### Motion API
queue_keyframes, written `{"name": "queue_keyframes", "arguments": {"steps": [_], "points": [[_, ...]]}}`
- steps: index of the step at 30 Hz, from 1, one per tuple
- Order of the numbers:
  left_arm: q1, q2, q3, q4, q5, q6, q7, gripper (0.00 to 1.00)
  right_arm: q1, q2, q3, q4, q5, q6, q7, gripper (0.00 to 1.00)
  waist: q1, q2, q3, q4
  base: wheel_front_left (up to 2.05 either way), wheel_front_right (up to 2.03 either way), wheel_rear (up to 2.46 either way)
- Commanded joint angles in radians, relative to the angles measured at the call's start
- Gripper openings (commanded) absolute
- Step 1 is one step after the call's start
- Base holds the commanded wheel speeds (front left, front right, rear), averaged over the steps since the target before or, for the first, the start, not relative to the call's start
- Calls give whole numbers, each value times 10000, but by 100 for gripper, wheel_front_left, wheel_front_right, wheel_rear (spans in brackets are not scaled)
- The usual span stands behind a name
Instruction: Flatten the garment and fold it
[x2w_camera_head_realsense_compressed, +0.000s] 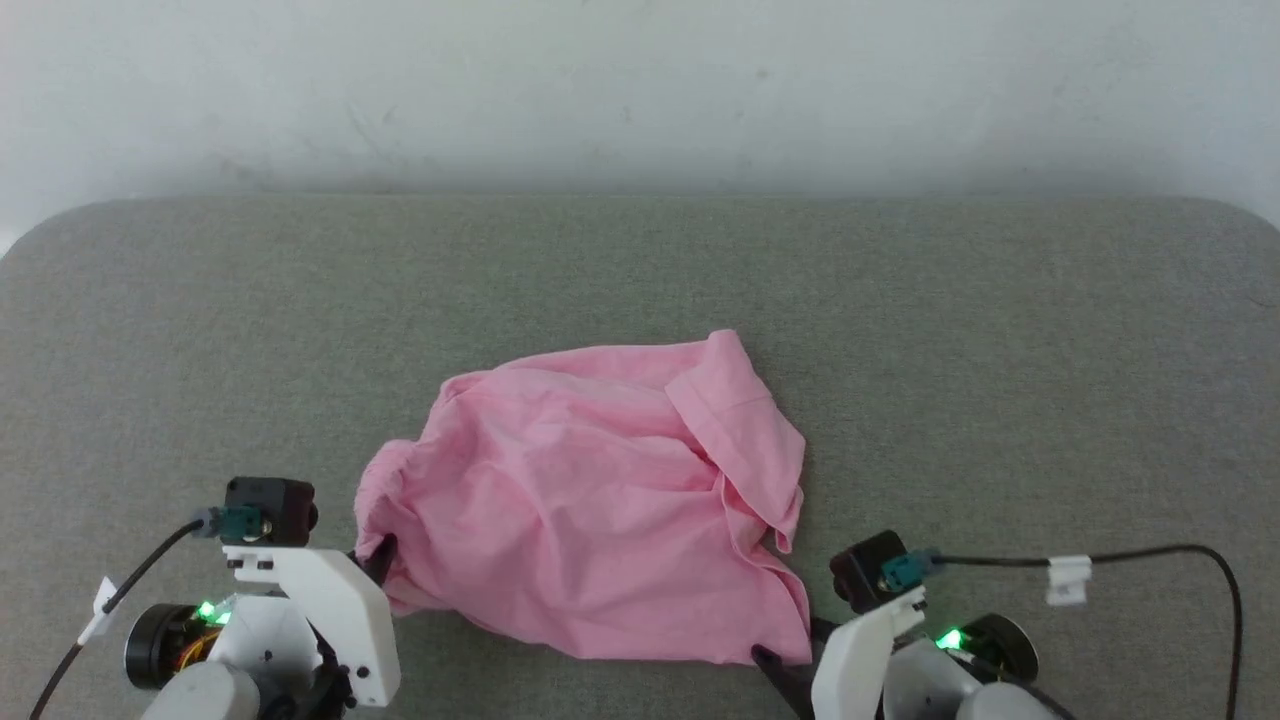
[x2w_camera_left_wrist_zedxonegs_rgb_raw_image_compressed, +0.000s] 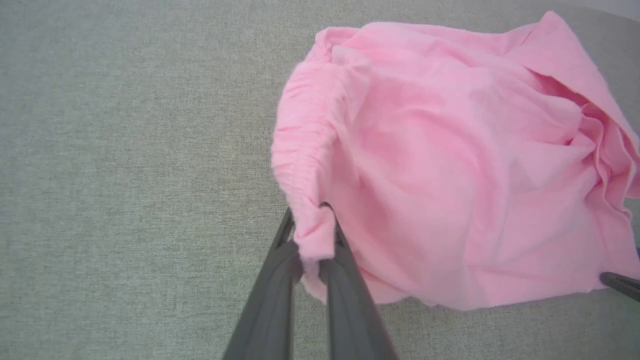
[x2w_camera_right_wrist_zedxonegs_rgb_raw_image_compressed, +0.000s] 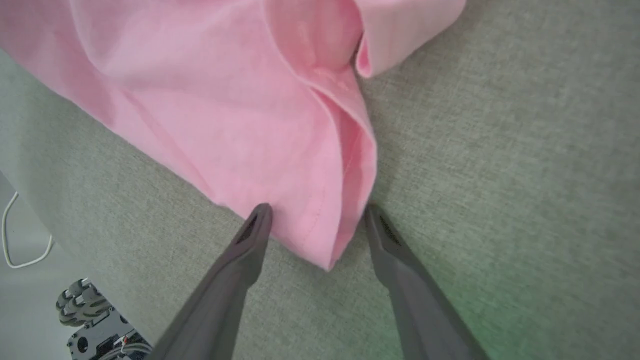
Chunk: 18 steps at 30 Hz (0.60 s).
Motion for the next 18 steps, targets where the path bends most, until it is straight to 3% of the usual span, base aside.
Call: {"name": "queue_keyframes", "arguments": {"steps": [1,2,3,4,5,6,12,18], "points": [[78,-20,16,-59,61,57,-63,0,-75,-107,131,256,18,-7,202,100,0,0,50,65,0,0,0],[90,-49,2,-98,59,62,-98,0,-156,-126,275,480,144,-7,395,100,0,0,62,95,0,0,0],[104,-78,10,-144,58,73,-169,0,-201,-103,358,687,344,-7,580,61,0,0,72,109,0,0,0],[119,-87,4,-175,80,90,-215,0,-247,-129,483,897,453,-7,831,36,0,0,81,119,0,0,0],[139,-97,-12,-206,92,103,-236,0,-289,-162,577,1056,558,-7,1030,14,0,0,88,131,0,0,0],[154,-122,-20,-239,81,106,-263,0,-303,-153,619,1198,743,-7,1219,0,0,0,83,143,0,0,0],[289,-133,-57,-389,65,145,-330,0,-458,-324,852,1238,1469,-7,1627,0,0,0,-118,84,0,0,0],[76,194,51,-1280,383,121,-593,0,-701,-896,238,-720,1557,-7,-86,0,0,0,-495,21,0,0,0]]}}
